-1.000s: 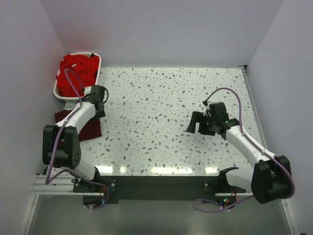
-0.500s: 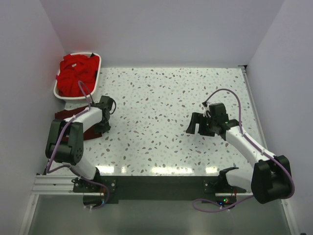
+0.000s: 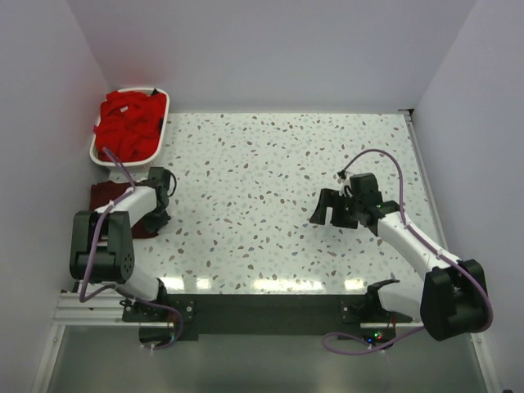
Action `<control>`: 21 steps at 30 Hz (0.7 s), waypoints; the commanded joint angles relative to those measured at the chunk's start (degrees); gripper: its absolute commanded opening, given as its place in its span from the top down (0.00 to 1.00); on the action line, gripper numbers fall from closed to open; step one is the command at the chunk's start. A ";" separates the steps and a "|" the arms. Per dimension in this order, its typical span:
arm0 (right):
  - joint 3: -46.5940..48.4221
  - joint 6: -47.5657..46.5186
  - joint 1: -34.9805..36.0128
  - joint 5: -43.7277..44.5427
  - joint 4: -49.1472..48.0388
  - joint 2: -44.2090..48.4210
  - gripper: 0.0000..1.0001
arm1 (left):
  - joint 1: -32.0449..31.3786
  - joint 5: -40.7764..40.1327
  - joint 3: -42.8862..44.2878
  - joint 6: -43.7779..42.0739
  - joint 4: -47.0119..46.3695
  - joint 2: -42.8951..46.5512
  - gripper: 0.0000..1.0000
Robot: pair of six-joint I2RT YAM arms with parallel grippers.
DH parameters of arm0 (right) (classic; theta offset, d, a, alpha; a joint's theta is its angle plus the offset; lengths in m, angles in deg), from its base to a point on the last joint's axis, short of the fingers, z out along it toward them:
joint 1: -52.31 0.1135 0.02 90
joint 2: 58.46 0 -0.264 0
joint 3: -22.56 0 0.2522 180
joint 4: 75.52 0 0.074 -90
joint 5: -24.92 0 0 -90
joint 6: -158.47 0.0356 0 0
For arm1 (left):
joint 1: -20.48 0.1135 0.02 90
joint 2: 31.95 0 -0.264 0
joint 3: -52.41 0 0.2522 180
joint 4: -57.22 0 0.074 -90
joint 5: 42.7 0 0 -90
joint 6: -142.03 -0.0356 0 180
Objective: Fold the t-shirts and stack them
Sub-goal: Neatly place the folded tshirt to the corner, then reset both grippers
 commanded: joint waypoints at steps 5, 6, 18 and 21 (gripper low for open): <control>-0.79 1.12 -0.26 -2.73 -2.57 1.32 0.13 | 5.56 0.54 -2.64 1.57 0.80 4.37 0.64; -0.79 1.12 -0.26 -2.82 -2.40 1.49 0.13 | 5.74 0.63 -2.64 1.57 0.63 4.81 0.60; 7.46 -1.60 -0.17 5.60 10.14 7.54 0.12 | 5.65 7.83 4.11 -1.06 5.28 25.10 0.04; 14.20 -2.39 -0.26 11.84 15.96 11.14 0.09 | 5.65 12.31 7.45 -2.29 7.39 31.78 0.01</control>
